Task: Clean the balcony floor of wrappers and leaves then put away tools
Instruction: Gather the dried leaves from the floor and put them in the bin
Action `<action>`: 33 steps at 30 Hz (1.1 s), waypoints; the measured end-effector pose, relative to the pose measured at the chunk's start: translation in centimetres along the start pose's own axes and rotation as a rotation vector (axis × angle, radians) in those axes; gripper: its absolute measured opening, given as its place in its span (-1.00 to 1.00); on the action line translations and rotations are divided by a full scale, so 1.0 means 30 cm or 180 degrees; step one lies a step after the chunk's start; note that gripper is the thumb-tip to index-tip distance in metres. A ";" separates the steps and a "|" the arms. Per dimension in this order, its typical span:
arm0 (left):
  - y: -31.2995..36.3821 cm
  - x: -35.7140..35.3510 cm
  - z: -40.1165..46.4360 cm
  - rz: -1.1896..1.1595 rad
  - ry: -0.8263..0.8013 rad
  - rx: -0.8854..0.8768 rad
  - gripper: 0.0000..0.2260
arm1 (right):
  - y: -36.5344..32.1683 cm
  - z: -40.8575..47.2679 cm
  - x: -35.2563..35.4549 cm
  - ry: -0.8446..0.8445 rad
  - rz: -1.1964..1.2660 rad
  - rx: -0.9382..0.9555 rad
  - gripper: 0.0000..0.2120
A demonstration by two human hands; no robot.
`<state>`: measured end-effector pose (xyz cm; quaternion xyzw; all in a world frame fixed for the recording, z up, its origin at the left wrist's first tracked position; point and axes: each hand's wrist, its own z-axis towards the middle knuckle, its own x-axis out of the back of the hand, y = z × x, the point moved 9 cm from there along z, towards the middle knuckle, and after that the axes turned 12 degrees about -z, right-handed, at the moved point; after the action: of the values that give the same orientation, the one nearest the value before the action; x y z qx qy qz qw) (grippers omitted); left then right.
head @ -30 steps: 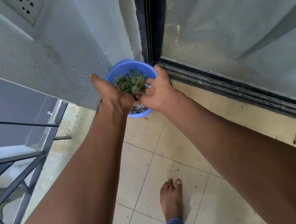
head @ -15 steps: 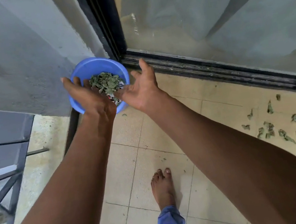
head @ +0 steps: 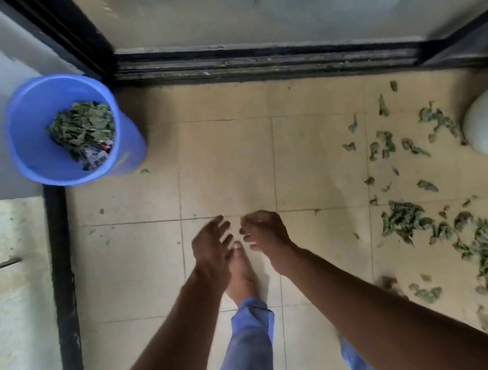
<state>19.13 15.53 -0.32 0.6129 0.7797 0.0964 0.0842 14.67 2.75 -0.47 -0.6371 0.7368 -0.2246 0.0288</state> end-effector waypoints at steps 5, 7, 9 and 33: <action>-0.396 0.020 0.042 0.0619 0.0063 0.0251 -0.64 | 0.365 -0.036 0.221 0.0339 -0.0830 -0.0085 -0.81; -0.514 -0.021 0.040 0.1026 -0.0008 0.0294 -0.57 | 0.489 -0.032 0.325 0.0516 -0.1074 -0.0041 -0.81; -0.622 -0.099 0.022 0.1387 -0.0196 0.0315 -0.72 | 0.609 -0.007 0.416 0.0652 -0.1298 -0.0022 -0.82; -1.307 -0.842 0.231 0.3829 -0.1051 -0.0636 -0.69 | 1.037 0.587 1.142 0.1622 -0.3160 0.0793 -0.13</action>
<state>-10.06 -17.73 -16.65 0.9401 0.2626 0.1033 0.1913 -14.74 -32.33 -19.35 -0.8243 0.3008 -0.4429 -0.1840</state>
